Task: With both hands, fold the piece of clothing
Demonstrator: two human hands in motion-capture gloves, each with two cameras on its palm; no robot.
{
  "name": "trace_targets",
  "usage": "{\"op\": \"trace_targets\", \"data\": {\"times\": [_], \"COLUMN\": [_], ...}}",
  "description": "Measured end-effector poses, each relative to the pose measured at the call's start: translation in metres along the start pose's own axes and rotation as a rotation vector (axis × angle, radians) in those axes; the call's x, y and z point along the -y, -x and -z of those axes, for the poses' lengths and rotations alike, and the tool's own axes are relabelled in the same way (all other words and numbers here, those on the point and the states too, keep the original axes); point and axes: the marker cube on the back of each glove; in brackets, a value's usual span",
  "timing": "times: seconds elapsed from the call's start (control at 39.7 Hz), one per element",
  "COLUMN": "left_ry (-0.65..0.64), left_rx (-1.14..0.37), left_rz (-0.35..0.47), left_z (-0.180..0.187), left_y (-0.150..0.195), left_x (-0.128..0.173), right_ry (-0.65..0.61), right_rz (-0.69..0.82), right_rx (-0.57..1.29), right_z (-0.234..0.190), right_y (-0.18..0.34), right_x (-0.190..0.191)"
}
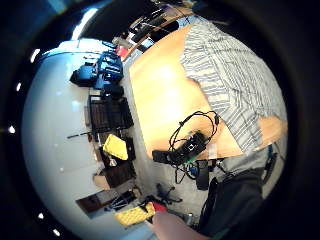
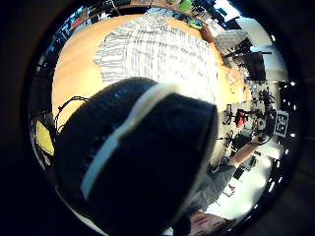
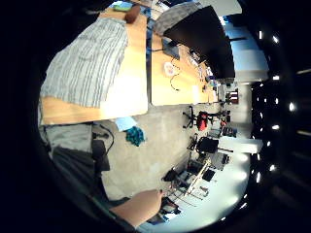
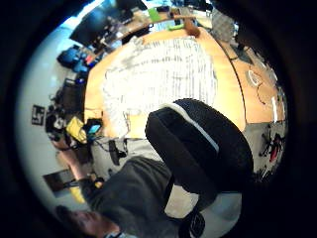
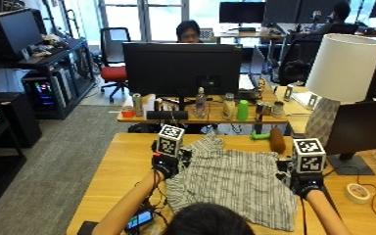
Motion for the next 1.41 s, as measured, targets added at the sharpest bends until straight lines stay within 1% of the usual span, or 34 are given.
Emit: {"op": "trace_targets", "data": {"times": [0.13,0.28,0.45,0.53,0.58,0.68,0.76,0.81,0.88,0.98,1.06,1.13,1.18,1.28,1.34,1.36,1.41], "left_ry": [-0.014,0.006,0.075,0.088,0.111,0.173,0.22,0.23,0.25,0.331,0.38,0.391,0.398,0.41,0.383,0.362,0.327], "left_rx": [-0.029,-0.029,-0.079,-0.07,-0.053,-0.03,-0.051,-0.077,-0.099,-0.096,-0.049,0.017,0.034,0.006,-0.001,-0.005,-0.028], "left_rz": [0.026,0.016,-0.047,-0.062,-0.079,-0.166,-0.223,-0.251,-0.271,-0.301,-0.309,-0.298,-0.299,-0.306,-0.296,-0.296,-0.315], "left_z": [0.005,-0.002,-0.031,-0.041,-0.054,-0.089,-0.118,-0.135,-0.153,-0.182,-0.208,-0.233,-0.243,-0.248,-0.241,-0.233,-0.21], "left_y": [0.008,0.01,-0.005,-0.013,-0.019,-0.041,-0.057,-0.066,-0.077,-0.091,-0.096,-0.098,-0.098,-0.097,-0.097,-0.098,-0.102], "left_x": [0.004,0.003,0.006,0.007,0.01,0.015,0.019,0.022,0.021,0.015,0.018,0.025,0.031,0.038,0.038,0.033,0.012], "right_ry": [-0.005,0.005,0.022,0.041,0.055,0.077,0.087,0.094,0.101,0.111,0.12,0.13,0.135,0.143,0.151,0.154,0.16], "right_rz": [-0.004,0.01,0.057,0.071,0.079,0.088,0.099,0.101,0.099,0.095,0.088,0.082,0.078,0.069,0.065,0.064,0.063], "right_rx": [0.038,0.091,0.099,0.099,0.1,0.099,0.096,0.092,0.088,0.087,0.089,0.09,0.091,0.091,0.089,0.088,0.089], "right_z": [0.012,0.017,-0.008,-0.017,-0.023,-0.034,-0.04,-0.044,-0.05,-0.059,-0.065,-0.071,-0.076,-0.086,-0.089,-0.091,-0.094], "right_y": [-0.007,-0.01,0.002,0.007,0.01,0.014,0.016,0.016,0.015,0.011,0.008,0.004,0.001,-0.002,-0.004,-0.004,-0.005], "right_x": [0.002,0.002,0.012,0.015,0.016,0.017,0.016,0.015,0.014,0.012,0.009,0.007,0.008,0.01,0.011,0.011,0.012]}}
